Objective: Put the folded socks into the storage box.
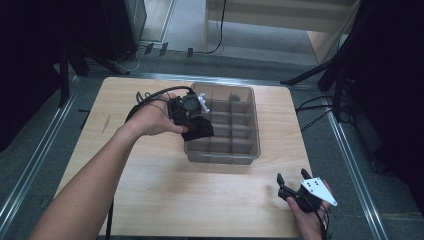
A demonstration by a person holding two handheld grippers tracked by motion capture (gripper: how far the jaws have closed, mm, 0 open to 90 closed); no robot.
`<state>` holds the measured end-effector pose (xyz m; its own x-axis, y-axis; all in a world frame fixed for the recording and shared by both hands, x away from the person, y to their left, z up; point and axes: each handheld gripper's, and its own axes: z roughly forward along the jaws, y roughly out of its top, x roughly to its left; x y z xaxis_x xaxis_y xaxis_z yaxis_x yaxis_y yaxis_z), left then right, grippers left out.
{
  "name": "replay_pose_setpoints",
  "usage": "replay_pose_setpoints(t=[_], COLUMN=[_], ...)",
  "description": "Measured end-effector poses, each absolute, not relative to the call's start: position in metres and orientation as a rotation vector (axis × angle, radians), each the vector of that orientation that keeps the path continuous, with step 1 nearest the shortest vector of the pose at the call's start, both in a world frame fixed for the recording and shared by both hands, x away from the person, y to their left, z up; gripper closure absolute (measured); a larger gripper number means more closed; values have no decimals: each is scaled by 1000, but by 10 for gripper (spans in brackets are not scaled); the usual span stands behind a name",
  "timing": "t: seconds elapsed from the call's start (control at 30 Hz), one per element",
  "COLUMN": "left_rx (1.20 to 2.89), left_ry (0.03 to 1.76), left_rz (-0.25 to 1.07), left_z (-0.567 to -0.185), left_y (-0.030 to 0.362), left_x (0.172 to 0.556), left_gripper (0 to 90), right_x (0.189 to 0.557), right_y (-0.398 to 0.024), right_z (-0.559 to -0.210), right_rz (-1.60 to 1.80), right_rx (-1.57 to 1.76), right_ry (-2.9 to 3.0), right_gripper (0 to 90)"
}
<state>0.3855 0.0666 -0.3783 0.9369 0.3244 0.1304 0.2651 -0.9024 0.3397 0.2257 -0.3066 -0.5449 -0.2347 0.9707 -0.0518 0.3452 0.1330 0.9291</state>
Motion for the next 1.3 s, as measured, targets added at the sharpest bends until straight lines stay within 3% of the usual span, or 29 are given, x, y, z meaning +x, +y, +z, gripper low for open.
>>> replay_pose_setpoints(t=[0.33,0.67,0.77,0.97,1.07,1.13,1.27,1.3], left_rx=[2724,2793,2819,2774,2760,2760,2795,2800], left_ry=[451,430,433,505,523,526,539,541], left_rz=[204,168,169,127,119,123,82,54], left_z=[-413,-434,-439,-431,-427,-427,-431,-433], left_y=[51,49,50,50,49,48,49,49], left_x=[392,394,393,390,390,390,393,392], left_gripper=[761,742,710,562,541,562,806,831], right_x=[226,225,225,225,225,225,225,225], right_y=[-306,-306,-306,-306,-306,-306,-305,-305], right_z=[-545,-545,-545,-544,-545,-545,-545,-545], right_rz=[1101,1098,1097,1097,1095,1094,1093,1094], right_rx=[1284,1280,1275,1273,1270,1270,1269,1268], right_ry=[1694,1685,1682,1680,1681,1681,1682,1682], right_gripper=[150,151,151,152,152,152,152,152])
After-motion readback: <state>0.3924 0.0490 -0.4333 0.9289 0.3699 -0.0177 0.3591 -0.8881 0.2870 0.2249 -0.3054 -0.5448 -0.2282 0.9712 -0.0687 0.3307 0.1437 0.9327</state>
